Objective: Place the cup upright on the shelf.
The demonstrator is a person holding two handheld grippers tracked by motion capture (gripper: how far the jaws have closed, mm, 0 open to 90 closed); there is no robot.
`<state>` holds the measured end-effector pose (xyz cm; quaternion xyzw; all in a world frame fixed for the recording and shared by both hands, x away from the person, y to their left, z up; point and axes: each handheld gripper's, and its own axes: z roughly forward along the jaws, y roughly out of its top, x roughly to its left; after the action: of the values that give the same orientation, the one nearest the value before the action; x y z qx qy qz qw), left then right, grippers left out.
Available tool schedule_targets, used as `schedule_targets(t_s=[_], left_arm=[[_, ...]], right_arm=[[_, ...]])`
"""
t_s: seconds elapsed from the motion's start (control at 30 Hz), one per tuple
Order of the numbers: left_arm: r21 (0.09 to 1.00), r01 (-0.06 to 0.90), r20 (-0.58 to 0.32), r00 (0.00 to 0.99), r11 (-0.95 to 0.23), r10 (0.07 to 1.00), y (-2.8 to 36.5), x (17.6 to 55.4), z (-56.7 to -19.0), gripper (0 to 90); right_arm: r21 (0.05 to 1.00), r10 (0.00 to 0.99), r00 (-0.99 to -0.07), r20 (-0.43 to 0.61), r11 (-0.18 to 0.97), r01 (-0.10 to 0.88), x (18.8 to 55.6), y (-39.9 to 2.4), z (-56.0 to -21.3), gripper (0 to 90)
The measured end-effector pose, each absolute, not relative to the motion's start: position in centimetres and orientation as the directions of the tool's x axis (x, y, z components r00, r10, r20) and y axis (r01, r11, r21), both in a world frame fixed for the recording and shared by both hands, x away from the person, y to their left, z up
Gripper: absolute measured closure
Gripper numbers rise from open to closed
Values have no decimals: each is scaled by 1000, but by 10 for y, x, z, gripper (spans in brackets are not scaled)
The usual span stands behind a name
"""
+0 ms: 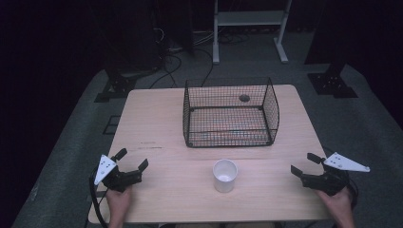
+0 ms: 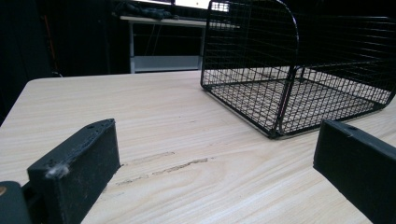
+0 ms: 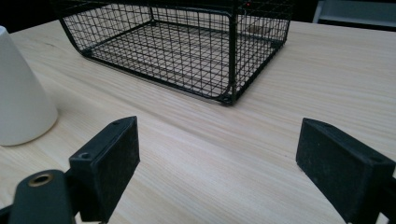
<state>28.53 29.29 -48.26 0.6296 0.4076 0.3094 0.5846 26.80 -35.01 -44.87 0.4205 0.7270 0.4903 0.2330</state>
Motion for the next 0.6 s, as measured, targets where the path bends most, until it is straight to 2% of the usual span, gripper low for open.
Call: schedule_targets(t_s=[0.6], left_arm=[[989, 147, -85, 484, 14, 871, 292, 284, -482, 0]], right_arm=[[906, 796, -601, 69, 202, 372, 273, -331, -437, 103]])
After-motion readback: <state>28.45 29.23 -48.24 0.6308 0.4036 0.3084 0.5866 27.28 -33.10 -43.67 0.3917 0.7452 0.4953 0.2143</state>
